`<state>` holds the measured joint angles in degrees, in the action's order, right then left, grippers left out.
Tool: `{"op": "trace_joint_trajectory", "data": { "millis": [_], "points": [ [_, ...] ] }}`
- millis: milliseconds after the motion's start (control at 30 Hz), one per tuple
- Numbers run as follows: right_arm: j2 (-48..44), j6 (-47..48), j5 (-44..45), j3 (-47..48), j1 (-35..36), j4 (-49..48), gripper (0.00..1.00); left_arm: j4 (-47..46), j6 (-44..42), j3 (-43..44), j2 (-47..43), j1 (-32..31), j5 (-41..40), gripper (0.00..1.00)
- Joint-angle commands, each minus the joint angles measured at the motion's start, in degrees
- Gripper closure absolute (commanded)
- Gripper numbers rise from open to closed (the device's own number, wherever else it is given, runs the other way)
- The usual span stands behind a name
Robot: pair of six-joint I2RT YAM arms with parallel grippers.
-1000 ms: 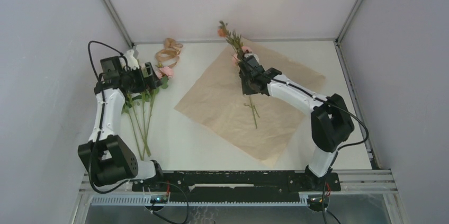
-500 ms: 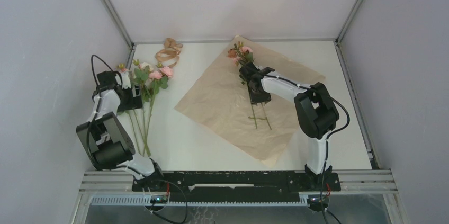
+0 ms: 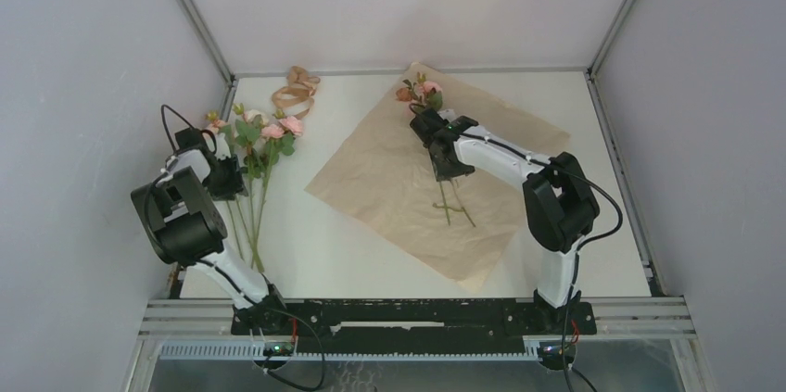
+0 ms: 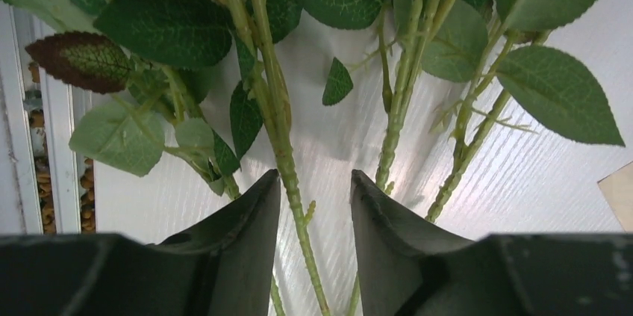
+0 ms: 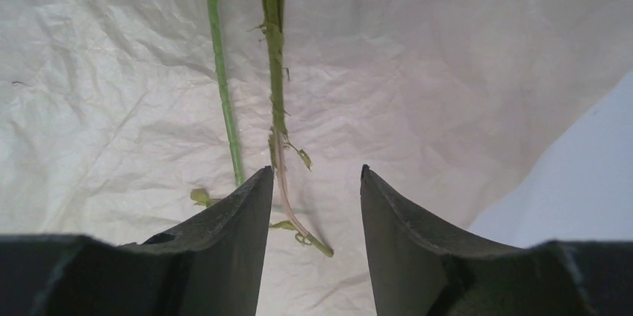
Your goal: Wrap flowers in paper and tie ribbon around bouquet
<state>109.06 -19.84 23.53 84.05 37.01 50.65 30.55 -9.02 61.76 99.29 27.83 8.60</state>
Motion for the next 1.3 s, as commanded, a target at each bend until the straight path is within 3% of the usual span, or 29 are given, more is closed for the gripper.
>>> {"op": "trace_joint_trajectory", "data": {
  "millis": [0,133,233,267,400,533,667,767,833,967,1100,1267],
  "points": [
    [-4.51,-0.24,4.15,-0.06,0.8,1.15,0.44,-1.29,1.54,4.37,1.92,0.38,1.52,0.57],
    [-5.65,-0.12,4.73,-0.54,0.93,1.28,0.44,-0.05,1.6,6.1,4.35,0.36,2.0,0.69],
    [-6.63,-0.1,5.47,-0.43,1.29,1.94,0.44,-0.37,3.18,5.49,3.61,1.18,2.61,0.99],
    [-7.23,-0.25,6.02,-0.15,1.61,2.7,0.44,-1.67,4.41,4.16,1.64,1.87,3.7,1.0],
    [-9.83,-0.09,8.11,0.94,3.72,4.34,0.44,-4.32,8.48,0.89,-9.13,3.75,9.16,1.0],
    [-13.15,1.17,6.44,2.64,6.46,2.82,0.43,0.12,10.07,4.7,-18.99,3.8,17.18,1.0],
    [-18.43,7.93,-3.46,2.56,11.28,-6.18,0.4,2.97,13.7,10.21,-26.01,2.63,27.71,1.0],
    [-23.38,12.05,-15.69,0.16,15.05,-18.32,0.3,3.19,15.54,12.82,-30.3,-2.54,39.63,1.0],
    [-26.2,11.6,-24.74,-2.43,16.57,-29.81,0.02,1.56,18.91,13.81,-32.64,-7.75,45.53,1.0],
    [-26.2,7.37,-36.79,-3.98,16.9,-46.82,0.0,-3.15,26.42,15.31,-35.44,-18.45,51.11,1.0],
    [-21.05,-0.37,-36.8,-3.93,15.63,-58.95,0.0,-11.96,36.19,12.11,-36.32,-27.21,51.24,1.0],
    [-16.02,-6.89,-37.96,-3.24,15.04,-64.28,0.04,-18.36,40.55,7.64,-36.44,-30.7,48.69,1.0]
  ]
}}
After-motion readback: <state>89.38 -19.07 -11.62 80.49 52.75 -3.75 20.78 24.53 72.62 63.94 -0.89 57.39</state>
